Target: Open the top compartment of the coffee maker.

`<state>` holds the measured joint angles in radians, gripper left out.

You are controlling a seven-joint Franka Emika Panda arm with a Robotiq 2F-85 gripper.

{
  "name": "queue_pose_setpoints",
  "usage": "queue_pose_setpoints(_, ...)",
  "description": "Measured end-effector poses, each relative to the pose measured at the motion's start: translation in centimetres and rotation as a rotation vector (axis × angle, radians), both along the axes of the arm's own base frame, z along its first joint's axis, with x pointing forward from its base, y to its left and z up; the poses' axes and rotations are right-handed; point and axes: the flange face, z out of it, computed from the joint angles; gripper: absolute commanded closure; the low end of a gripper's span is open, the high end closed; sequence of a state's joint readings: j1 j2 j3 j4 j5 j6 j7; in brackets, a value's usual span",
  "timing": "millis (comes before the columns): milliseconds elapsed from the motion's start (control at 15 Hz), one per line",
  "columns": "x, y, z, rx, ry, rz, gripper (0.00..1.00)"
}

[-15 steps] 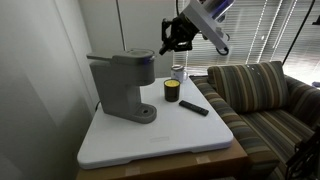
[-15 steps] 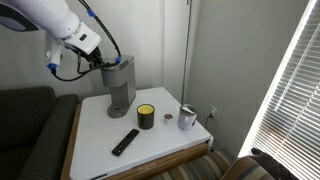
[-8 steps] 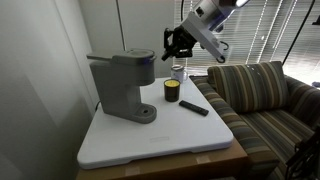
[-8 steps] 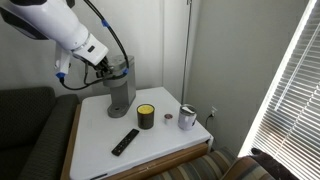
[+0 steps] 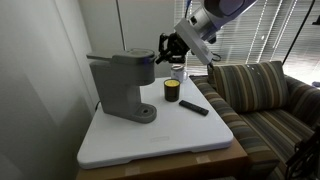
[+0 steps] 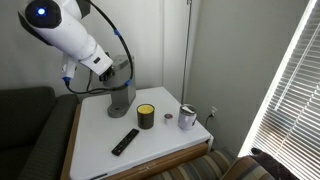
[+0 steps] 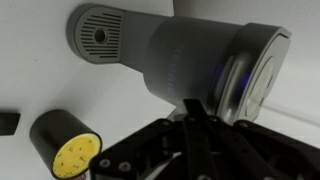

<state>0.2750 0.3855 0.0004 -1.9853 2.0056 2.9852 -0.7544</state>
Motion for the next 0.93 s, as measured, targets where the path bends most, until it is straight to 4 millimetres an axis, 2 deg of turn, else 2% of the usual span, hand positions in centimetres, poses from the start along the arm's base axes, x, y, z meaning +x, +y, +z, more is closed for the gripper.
queue_pose_setpoints(267,0.0,-0.1,-1.5,0.053,0.014,-0.016,1.0)
queue_pose_setpoints(933,-0.1,0.4,-1.9,0.142,0.01,-0.034,1.0)
